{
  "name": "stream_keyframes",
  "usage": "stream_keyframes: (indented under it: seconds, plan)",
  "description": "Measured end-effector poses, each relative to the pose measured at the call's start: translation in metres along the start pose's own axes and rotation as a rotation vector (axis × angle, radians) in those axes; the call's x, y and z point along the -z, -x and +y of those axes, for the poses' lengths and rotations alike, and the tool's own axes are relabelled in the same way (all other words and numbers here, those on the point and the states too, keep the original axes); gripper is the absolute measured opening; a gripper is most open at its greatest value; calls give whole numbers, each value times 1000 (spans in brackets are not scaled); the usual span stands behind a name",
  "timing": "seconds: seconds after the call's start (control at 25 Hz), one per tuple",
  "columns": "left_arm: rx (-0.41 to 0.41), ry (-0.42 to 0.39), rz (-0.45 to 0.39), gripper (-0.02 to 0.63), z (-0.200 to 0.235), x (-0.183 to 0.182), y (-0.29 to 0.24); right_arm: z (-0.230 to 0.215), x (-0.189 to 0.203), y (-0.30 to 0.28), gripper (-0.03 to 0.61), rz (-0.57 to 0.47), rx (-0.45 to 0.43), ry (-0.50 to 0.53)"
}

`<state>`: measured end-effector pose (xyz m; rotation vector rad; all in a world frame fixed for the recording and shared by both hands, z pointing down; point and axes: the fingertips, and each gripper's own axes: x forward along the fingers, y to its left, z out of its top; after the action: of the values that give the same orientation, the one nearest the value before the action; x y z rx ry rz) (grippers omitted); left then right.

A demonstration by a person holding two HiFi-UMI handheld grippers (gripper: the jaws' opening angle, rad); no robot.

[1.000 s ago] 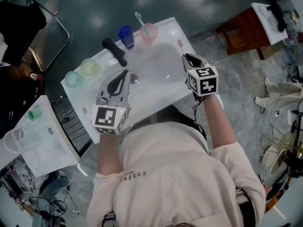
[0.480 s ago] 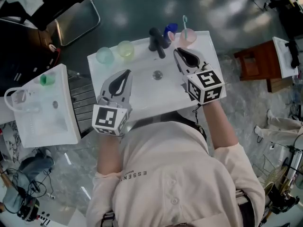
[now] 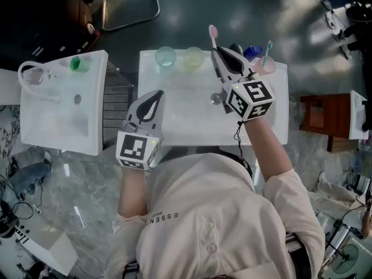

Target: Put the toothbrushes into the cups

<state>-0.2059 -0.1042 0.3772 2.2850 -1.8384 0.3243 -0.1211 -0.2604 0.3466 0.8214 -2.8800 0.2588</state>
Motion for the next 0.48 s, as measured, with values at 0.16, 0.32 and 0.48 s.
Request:
stream_keyframes:
  seconds: [0.16,0.32,0.48]
  plan:
    - [-52,35,19,2,18,11,8,9,-4,-29,49,-63,-31,40]
    - [-101,68,29,2,28,22,15,11,7,-52,49,-86,-75,25]
    - [-135,98,54,2,35,35,19,1,24,-74,49,-78,-68,23]
